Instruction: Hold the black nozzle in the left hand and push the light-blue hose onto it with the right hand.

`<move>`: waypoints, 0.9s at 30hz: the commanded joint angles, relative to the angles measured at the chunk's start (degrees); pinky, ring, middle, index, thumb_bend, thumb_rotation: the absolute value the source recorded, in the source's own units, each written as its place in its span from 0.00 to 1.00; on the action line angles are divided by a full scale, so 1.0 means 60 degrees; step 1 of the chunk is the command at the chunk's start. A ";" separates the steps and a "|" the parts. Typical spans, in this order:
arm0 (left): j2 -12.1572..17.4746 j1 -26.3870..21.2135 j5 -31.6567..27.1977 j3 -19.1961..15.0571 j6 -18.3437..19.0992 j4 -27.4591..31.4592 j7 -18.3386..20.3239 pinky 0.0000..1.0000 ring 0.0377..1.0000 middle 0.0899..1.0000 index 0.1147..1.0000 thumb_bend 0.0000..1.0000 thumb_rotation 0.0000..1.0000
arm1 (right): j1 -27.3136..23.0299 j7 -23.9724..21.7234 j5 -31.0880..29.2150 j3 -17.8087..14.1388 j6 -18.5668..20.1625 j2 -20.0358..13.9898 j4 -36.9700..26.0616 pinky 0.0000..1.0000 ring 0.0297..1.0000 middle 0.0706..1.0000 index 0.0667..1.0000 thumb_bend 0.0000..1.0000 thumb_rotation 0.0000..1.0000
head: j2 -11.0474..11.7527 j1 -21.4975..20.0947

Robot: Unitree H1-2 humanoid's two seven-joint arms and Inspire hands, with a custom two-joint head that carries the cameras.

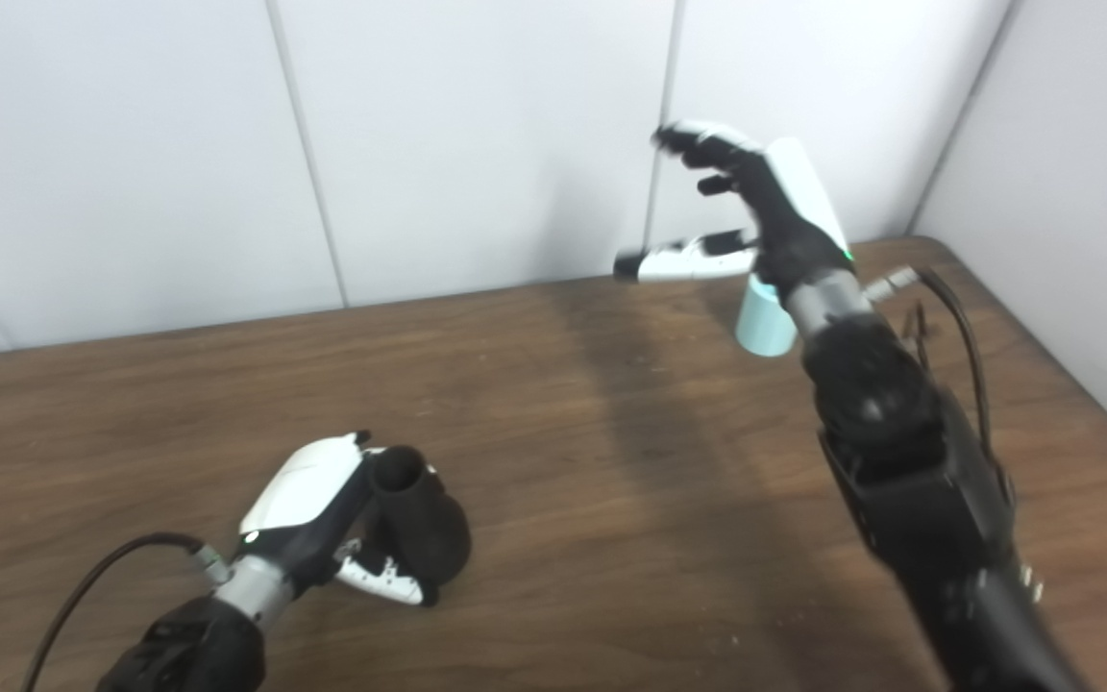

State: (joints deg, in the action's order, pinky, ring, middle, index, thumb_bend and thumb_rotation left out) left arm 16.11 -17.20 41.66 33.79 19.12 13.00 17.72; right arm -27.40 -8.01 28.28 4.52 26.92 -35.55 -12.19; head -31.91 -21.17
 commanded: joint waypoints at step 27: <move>0.0357 0.0814 -0.0520 0.0269 -0.0558 -0.0613 0.1172 0.99 0.64 0.47 0.40 0.52 0.00 | -0.3588 -0.3355 0.2938 0.1782 -0.0048 -0.1172 0.5505 0.86 0.95 0.94 0.87 0.97 0.16 | 0.0448 -0.0633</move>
State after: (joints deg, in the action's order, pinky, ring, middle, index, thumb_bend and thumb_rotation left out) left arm 17.41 -16.39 39.97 32.41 14.81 12.55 17.82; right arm -46.11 -28.68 45.94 15.71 26.61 -41.05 21.18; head -29.18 -24.96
